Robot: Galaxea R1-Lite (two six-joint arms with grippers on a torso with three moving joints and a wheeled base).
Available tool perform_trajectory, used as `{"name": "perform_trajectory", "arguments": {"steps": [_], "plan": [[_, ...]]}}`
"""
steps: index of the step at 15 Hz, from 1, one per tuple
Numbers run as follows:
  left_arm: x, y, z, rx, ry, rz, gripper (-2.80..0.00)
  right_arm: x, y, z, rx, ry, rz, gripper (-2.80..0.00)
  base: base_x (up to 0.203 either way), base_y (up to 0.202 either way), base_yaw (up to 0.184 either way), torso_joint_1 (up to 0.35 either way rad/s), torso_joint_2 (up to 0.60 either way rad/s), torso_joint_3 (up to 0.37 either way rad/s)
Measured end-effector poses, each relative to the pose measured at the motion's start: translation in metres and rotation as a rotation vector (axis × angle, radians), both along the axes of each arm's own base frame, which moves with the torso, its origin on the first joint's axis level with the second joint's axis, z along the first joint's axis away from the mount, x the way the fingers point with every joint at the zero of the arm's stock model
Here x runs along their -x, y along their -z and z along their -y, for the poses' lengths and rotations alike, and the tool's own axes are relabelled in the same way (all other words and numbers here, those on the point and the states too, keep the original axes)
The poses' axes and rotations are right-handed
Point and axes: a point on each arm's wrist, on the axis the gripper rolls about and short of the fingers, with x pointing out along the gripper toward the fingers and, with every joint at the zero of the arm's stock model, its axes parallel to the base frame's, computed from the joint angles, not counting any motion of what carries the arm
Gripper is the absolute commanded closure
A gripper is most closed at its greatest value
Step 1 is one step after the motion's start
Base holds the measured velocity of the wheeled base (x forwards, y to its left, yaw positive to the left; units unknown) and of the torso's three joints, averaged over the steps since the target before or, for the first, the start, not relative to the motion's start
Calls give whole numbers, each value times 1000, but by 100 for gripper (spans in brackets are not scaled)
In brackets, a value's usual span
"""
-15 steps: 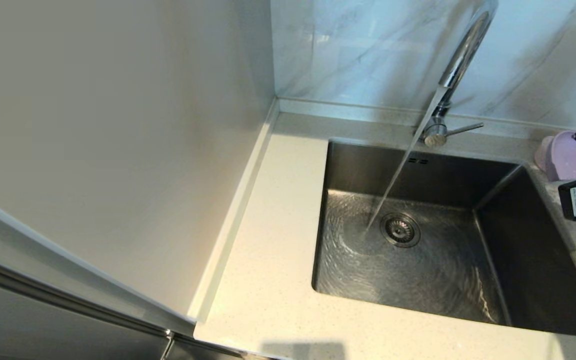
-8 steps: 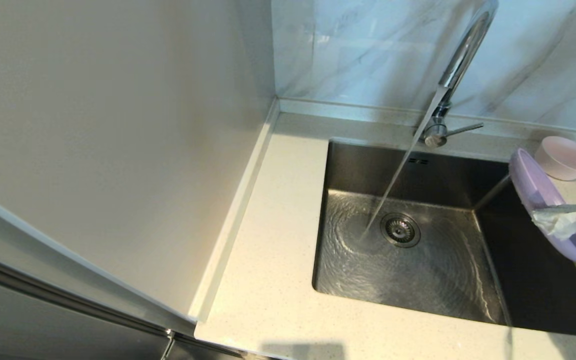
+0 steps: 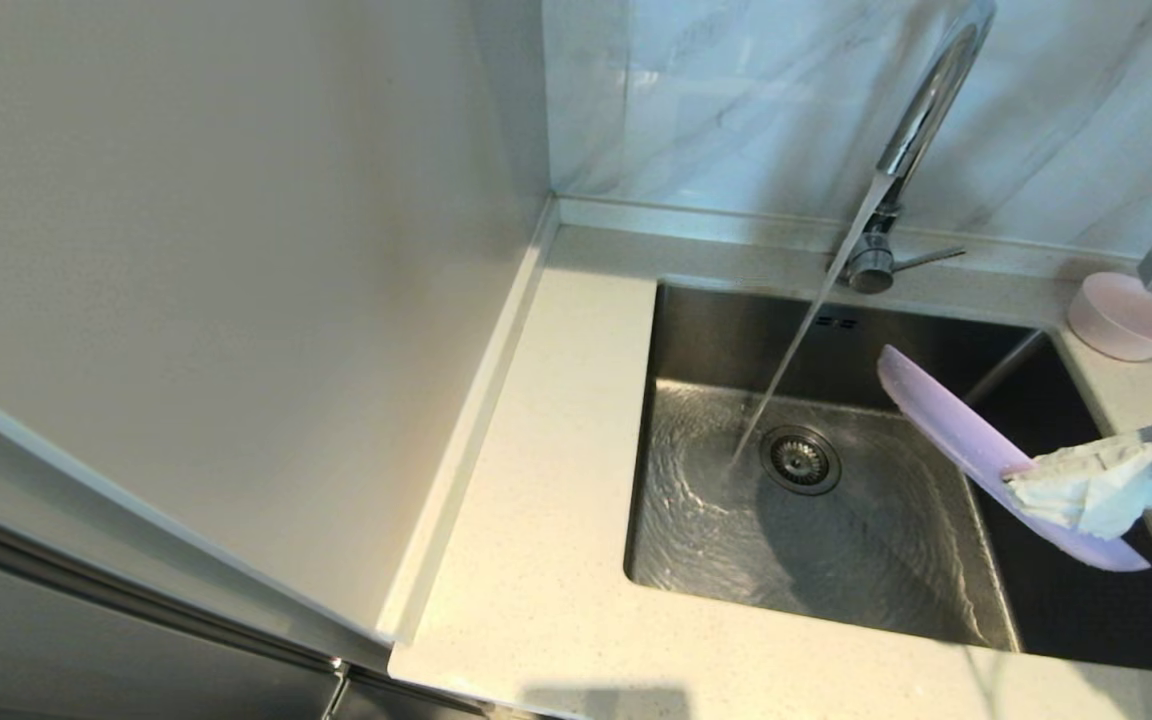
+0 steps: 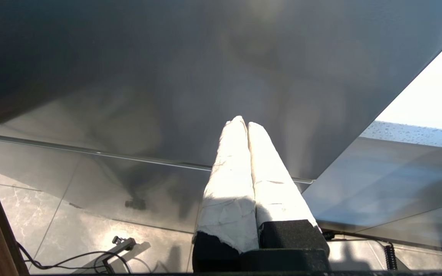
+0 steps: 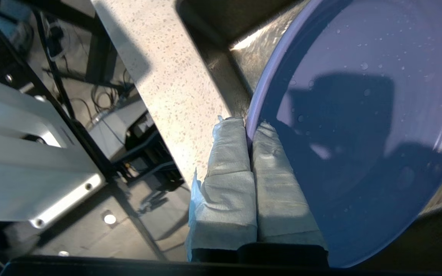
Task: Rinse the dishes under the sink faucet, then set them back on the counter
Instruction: Rinse the plate
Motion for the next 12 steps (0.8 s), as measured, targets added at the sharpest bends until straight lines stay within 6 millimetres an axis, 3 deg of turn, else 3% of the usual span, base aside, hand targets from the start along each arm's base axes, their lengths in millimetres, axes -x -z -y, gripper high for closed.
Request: {"name": "perform_trajectory", "arguments": {"steps": [5, 12], "plan": [[0, 0, 0, 0, 0, 0, 0, -20, -3, -12, 64, -97, 52, 0, 0, 0, 0, 0, 0, 0], [0, 0, 0, 0, 0, -1, 0, -53, -12, -37, -158, 74, -96, 0, 0, 0, 0, 0, 0, 0]]}}
